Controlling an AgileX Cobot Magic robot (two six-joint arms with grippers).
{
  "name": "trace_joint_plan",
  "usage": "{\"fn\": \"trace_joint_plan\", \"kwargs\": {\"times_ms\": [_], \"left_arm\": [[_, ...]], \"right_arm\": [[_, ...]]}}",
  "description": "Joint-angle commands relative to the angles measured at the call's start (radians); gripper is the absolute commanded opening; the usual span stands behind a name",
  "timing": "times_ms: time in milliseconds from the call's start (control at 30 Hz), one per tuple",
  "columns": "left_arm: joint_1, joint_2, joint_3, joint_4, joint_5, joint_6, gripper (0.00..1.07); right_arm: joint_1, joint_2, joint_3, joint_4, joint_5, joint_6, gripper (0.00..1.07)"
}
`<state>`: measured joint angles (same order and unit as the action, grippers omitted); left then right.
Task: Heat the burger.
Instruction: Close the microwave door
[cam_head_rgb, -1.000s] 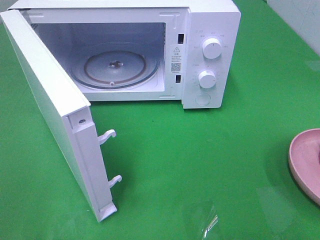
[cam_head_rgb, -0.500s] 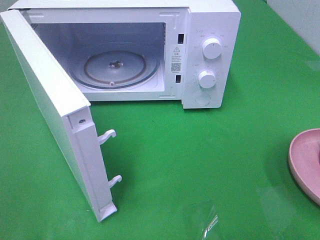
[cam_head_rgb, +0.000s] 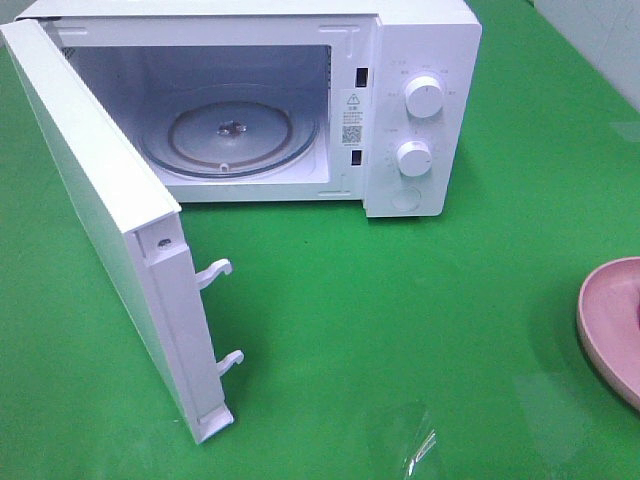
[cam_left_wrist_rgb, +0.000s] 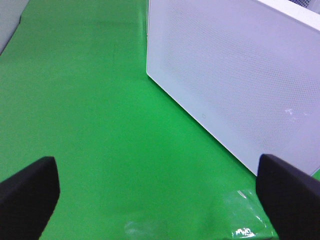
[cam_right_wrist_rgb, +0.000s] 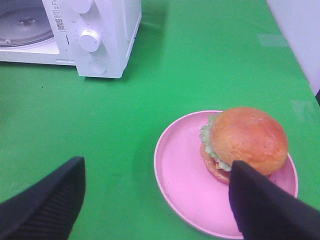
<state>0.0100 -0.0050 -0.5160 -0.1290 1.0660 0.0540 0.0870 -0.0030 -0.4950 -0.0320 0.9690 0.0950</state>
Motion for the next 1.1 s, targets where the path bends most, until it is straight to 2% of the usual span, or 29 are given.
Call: {"fn": "trace_joint_plan", "kwargs": {"times_ms": [33,100,133,267,433,467,500,567,667,700,767,800,833,867,900,933,967,1000,1100], "left_arm": [[0.003,-0.005,-0.002,-0.011,0.001,-0.006,1.00],[0.003,-0.005,-0.005,-0.011,-0.002,-0.013,0.99],[0.003,-0.004,-0.015,-0.012,-0.013,-0.044,0.98],[0.003,0.005,-0.029,-0.010,-0.078,-0.083,0.92],[0.003,0.035,-0.030,-0.008,-0.134,-0.082,0.86],[0.003,0.064,-0.030,-0.005,-0.171,-0.082,0.82],[0.003,0.064,-0.030,-0.005,-0.171,-0.082,0.82],[0.003,0.150,-0.030,-0.005,-0.265,-0.082,0.72],[0.003,0.190,-0.029,-0.005,-0.304,-0.082,0.67],[0.003,0.250,-0.029,-0.004,-0.352,-0.082,0.60],[0.003,0.272,-0.029,-0.004,-0.375,-0.082,0.56],[0.003,0.328,-0.029,-0.004,-0.415,-0.082,0.44],[0.003,0.328,-0.029,-0.004,-0.415,-0.082,0.44],[0.003,0.381,-0.029,-0.004,-0.443,-0.082,0.30],[0.003,0.381,-0.029,-0.004,-0.443,-0.082,0.30],[0.003,0.433,-0.029,-0.004,-0.469,-0.082,0.16],[0.003,0.433,-0.029,-0.004,-0.469,-0.082,0.16],[0.003,0.488,-0.029,-0.004,-0.496,-0.076,0.02],[0.003,0.537,-0.029,-0.003,-0.535,-0.069,0.00]], "right_arm": [[-0.005,-0.027,0.004,-0.001,-0.011,-0.007,0.76],[-0.005,-0.027,0.004,-0.001,-0.011,-0.007,0.76],[-0.005,-0.027,0.004,-0.001,-0.011,-0.007,0.76],[-0.005,-0.027,0.004,-0.001,-0.011,-0.007,0.76],[-0.005,-0.027,0.004,-0.001,-0.011,-0.007,0.76],[-0.005,-0.027,0.004,-0.001,-0.011,-0.007,0.76],[-0.005,-0.027,0.004,-0.001,-0.011,-0.007,0.76],[-0.005,-0.027,0.004,-0.001,-0.011,-0.007,0.76],[-0.005,-0.027,0.004,-0.001,-0.011,-0.007,0.76],[-0.005,-0.027,0.004,-0.001,-0.011,-0.007,0.76],[-0.005,-0.027,0.004,-0.001,-0.011,-0.007,0.76],[-0.005,-0.027,0.004,-0.001,-0.011,-0.007,0.76],[-0.005,-0.027,0.004,-0.001,-0.011,-0.007,0.76],[-0.005,-0.027,0.004,-0.001,-0.011,-0.007,0.76],[-0.005,-0.027,0.004,-0.001,-0.011,-0.007,0.76],[-0.005,-0.027,0.004,-0.001,-0.011,-0.007,0.76],[-0.005,-0.027,0.004,-0.001,-0.011,-0.007,0.76],[-0.005,-0.027,0.004,-0.001,-0.011,-0.007,0.76],[-0.005,-0.027,0.004,-0.001,-0.011,-0.007,0.76]]}}
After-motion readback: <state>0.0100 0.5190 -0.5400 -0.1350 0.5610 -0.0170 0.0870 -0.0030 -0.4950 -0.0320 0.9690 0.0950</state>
